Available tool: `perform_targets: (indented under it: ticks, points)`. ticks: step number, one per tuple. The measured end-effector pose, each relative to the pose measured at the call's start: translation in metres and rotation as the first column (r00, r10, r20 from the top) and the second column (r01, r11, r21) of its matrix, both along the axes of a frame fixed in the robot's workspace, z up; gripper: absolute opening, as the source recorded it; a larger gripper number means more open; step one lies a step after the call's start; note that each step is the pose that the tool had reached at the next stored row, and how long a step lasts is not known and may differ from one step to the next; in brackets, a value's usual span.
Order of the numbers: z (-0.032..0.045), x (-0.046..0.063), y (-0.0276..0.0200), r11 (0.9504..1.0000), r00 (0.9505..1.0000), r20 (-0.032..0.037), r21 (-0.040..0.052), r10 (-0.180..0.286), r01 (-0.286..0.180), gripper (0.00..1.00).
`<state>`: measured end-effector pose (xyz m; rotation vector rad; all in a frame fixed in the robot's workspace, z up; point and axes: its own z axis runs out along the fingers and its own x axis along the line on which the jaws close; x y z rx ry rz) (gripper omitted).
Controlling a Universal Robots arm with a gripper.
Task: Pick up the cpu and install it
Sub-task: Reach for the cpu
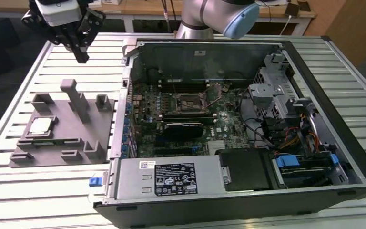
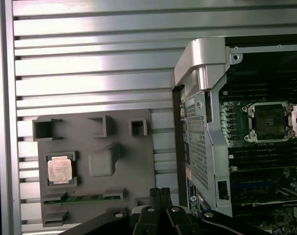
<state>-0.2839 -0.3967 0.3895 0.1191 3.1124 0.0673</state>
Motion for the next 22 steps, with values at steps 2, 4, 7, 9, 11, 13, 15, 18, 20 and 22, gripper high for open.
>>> perform_targets:
  ticks: [2, 4, 7, 9, 11, 13, 15, 18, 20, 22]
  points:
    - [-0.0002, -0.002, 0.0, 1.0, 1.0, 0.0001, 0.0001, 0.0, 0.0, 0.11]
    - [-0.0004, -0.005, 0.0, 1.0, 1.0, 0.0, 0.0001, 0.0, 0.0, 0.11]
    - [-0.0009, -0.008, 0.0, 1.0, 1.0, 0.0, 0.0, 0.0, 0.0, 0.11]
    - [-0.0015, -0.01, 0.0, 1.0, 1.0, 0.0, 0.0, 0.0, 0.0, 0.11]
    - [-0.0021, -0.013, 0.0, 1.0, 1.0, 0.0001, 0.0, 0.0, 0.0, 0.11]
    - [-0.0028, -0.016, 0.0001, 1.0, 1.0, 0.0, 0.0, 0.0, 0.0, 0.11]
    - [-0.0036, -0.018, 0.0001, 1.0, 1.0, -0.0001, -0.0001, 0.0, 0.0, 0.11]
    - [-0.0052, -0.023, 0.0001, 1.0, 1.0, 0.0, 0.0, 0.0, 0.0, 0.11]
    - [-0.0064, -0.025, 0.0001, 1.0, 1.0, 0.0, 0.0, 0.0, 0.0, 0.11]
    - [-0.0075, -0.027, 0.0001, 1.0, 1.0, 0.0, 0.0, 0.0, 0.0, 0.11]
